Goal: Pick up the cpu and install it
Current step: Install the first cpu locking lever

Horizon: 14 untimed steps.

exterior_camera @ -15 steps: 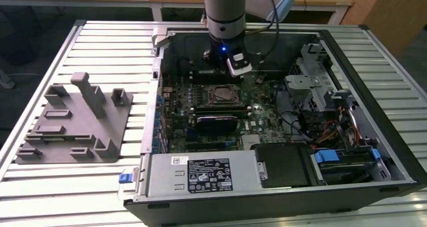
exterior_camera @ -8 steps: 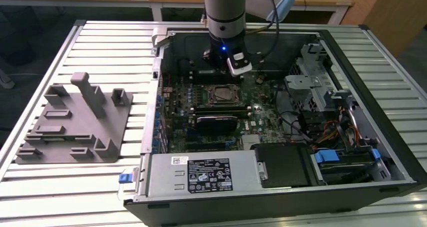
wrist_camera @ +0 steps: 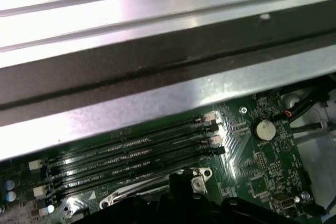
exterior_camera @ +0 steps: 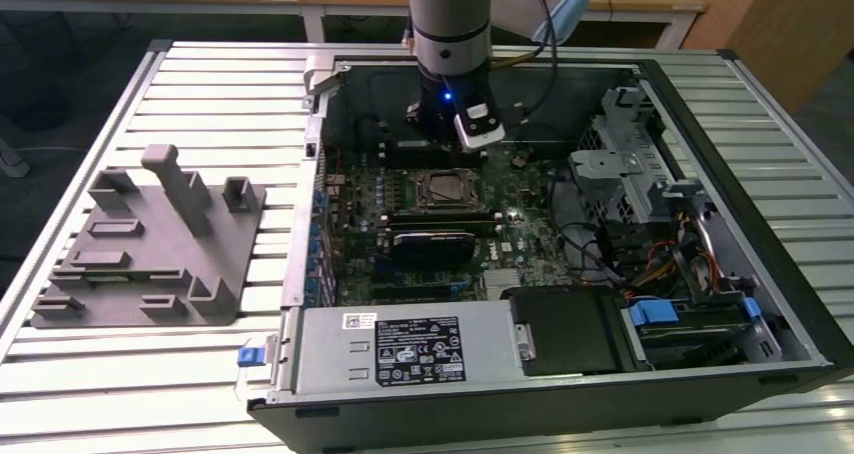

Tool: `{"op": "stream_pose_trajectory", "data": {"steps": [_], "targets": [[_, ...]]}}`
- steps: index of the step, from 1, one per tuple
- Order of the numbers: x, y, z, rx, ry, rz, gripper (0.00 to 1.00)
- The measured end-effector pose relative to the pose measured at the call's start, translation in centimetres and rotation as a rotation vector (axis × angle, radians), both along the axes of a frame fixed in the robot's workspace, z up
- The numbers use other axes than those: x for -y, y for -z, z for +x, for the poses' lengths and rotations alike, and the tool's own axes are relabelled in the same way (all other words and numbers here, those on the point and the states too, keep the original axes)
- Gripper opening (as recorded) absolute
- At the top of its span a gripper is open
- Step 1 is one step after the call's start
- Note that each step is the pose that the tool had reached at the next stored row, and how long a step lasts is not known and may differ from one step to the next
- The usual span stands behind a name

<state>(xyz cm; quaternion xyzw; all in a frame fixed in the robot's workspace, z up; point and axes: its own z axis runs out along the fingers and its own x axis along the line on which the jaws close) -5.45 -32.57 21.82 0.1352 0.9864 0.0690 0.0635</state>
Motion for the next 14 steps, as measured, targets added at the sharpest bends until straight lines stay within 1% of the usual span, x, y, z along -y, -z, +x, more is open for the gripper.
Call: {"op": "stream_pose_trajectory", "data": {"steps": [2,3,4,10,14], "targets": [[-0.02,0.01,0.0,-0.0044,0.0,-0.0197,0.11],[-0.02,0.02,0.0,-0.0063,0.0,-0.0283,0.11],[-0.02,0.03,0.0,-0.0076,0.0,-0.0351,0.11],[-0.03,0.05,0.0,-0.011,0.0,-0.0662,0.11],[-0.03,0.06,0.0,-0.0114,0.0,-0.0785,0.11]]}}
